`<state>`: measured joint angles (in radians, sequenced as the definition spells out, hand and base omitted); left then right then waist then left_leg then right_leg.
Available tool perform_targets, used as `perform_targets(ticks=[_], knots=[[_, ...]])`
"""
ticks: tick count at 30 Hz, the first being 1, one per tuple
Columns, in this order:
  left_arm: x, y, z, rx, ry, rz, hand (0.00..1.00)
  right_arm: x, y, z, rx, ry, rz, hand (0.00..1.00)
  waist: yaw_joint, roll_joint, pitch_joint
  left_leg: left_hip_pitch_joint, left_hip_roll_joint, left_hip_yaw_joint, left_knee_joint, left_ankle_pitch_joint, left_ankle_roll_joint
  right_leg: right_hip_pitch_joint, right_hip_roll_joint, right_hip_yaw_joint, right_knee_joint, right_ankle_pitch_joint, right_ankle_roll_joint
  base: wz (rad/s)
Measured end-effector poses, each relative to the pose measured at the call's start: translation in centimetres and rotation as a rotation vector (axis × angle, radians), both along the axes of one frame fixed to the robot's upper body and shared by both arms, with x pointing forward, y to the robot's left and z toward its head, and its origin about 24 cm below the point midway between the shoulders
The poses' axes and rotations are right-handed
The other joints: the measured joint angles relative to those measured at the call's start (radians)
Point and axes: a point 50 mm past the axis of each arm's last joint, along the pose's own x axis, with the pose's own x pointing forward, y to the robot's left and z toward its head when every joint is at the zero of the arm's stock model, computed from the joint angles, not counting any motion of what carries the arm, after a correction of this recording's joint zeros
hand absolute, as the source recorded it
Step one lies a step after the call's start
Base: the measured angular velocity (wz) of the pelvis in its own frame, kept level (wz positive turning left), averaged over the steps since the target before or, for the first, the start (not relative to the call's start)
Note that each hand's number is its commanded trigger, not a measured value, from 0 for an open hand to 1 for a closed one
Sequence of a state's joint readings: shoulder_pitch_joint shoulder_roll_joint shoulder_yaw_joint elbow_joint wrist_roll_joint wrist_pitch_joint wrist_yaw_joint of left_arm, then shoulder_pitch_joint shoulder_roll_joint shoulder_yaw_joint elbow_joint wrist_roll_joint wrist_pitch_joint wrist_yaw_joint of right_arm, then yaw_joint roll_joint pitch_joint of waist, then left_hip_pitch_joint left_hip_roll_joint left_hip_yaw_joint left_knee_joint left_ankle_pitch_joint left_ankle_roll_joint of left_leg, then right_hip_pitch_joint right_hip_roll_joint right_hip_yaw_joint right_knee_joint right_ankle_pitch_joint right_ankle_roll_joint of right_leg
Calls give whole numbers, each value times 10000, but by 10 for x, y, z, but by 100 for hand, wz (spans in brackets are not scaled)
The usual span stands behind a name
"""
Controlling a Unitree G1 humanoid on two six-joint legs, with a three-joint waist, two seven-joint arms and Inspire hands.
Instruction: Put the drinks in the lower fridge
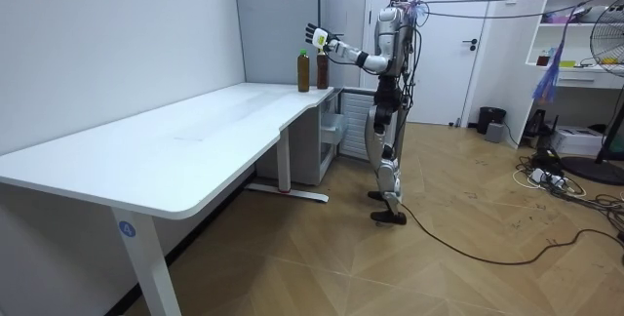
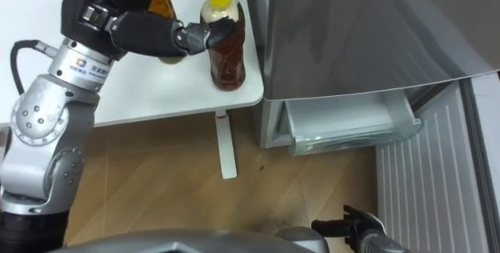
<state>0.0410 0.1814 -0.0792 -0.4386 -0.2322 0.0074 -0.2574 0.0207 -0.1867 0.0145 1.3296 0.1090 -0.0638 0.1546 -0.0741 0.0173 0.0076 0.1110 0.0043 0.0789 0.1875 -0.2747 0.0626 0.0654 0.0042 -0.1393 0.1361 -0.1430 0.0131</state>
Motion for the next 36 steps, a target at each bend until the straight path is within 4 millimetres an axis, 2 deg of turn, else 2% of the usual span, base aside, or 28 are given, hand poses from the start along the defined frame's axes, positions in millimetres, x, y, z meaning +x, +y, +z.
perform_targets(ticks=[7,18,27,36], knots=[[1,0,-4,48,156,-92,0,0,3,-1,49,-2,47,0,2,-80,-48,38,5,-14,-7,1,-2,27,-11,8,-1,0,0,0],[7,5,-31,165,1488,213,0,2,4,-1,38,108,310,0,65,-180,-14,40,12,12,-8,2,-4,6,-6,17,0,0,0,0],[7,6,-33,124,1651,359,0,0,6,-2,62,210,398,0,253,-279,-37,35,11,23,3,3,-5,0,-4,-2,24,0,0,0],[7,5,-36,4,1823,278,0,1,6,-1,52,163,467,0,265,-289,-35,29,13,79,-1,3,-5,-18,-6,12,19,0,0,-1]])
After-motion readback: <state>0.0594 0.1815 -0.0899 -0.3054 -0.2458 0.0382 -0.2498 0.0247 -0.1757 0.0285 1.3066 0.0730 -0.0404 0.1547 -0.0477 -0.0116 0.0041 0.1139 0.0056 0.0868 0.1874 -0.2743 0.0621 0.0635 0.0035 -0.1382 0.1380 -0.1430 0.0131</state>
